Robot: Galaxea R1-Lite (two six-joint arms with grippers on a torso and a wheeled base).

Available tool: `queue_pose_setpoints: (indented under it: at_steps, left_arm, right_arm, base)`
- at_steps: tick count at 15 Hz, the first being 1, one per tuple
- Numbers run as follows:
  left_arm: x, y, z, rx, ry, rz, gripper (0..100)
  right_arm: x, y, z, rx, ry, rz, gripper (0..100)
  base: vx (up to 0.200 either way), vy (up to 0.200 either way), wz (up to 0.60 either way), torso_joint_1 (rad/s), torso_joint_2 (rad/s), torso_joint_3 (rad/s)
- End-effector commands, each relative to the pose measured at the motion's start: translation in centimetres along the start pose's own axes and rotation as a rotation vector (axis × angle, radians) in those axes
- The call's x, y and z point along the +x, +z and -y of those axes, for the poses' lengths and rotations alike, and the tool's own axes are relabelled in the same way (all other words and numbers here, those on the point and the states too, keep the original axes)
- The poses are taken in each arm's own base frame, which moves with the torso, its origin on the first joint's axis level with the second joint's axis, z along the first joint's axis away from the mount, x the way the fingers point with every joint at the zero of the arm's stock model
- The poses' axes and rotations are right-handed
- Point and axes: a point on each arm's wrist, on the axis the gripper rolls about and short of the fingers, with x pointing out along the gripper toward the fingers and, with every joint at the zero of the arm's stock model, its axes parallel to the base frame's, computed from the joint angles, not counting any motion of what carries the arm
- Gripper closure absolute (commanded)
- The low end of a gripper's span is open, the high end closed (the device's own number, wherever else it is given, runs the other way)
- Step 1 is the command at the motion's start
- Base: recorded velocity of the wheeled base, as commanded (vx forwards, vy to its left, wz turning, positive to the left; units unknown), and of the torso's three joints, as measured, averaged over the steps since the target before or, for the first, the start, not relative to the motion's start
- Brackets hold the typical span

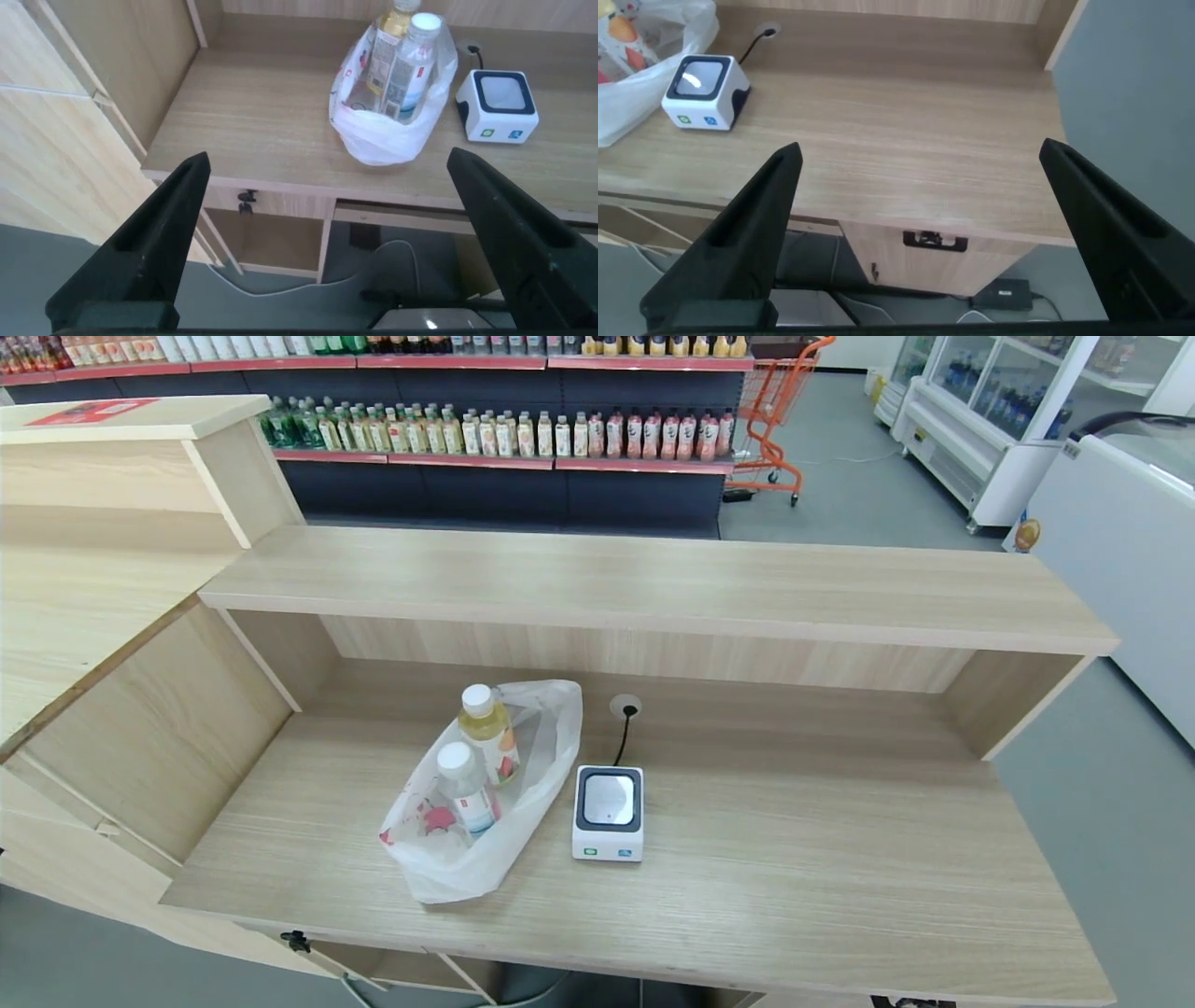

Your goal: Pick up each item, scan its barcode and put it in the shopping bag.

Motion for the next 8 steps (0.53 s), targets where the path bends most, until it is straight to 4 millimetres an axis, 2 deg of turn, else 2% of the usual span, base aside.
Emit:
queue_pose_setpoints:
  at_steps: [1, 2, 6, 7, 8]
  left_arm:
    - [0.01, 0.01, 0.00, 0.000, 0.000, 0.000, 0]
    - [0.00, 0.01, 0.00, 0.000, 0.000, 0.001, 0]
    - [0.01, 0.01, 0.00, -0.002, 0.000, 0.000, 0]
    - [0.01, 0.01, 0.00, 0.000, 0.000, 0.000, 0]
    - [0.01, 0.01, 0.00, 0.000, 0.000, 0.000, 0]
  right_arm:
    - [0.02, 0.01, 0.00, 0.000, 0.001, -0.003, 0]
    - [0.02, 0.01, 0.00, 0.000, 0.001, -0.003, 0]
    - [0.02, 0.01, 0.00, 0.024, 0.001, -0.003, 0]
    - [0.02, 0.01, 0.00, 0.024, 0.001, -0.003, 100]
    - [0.02, -0.01, 0.00, 0.014, 0.001, -0.005, 100]
  base:
    - [0.200, 0.000, 0.00, -0.007, -0.01, 0.002]
    - [0.200, 0.000, 0.00, 0.012, 0.00, -0.002]
    - [0.000, 0.000, 0.00, 0.000, 0.00, 0.000]
    - [0.000, 0.000, 0.00, 0.000, 0.00, 0.000]
    - [0.000, 0.000, 0.00, 0.000, 0.00, 0.000]
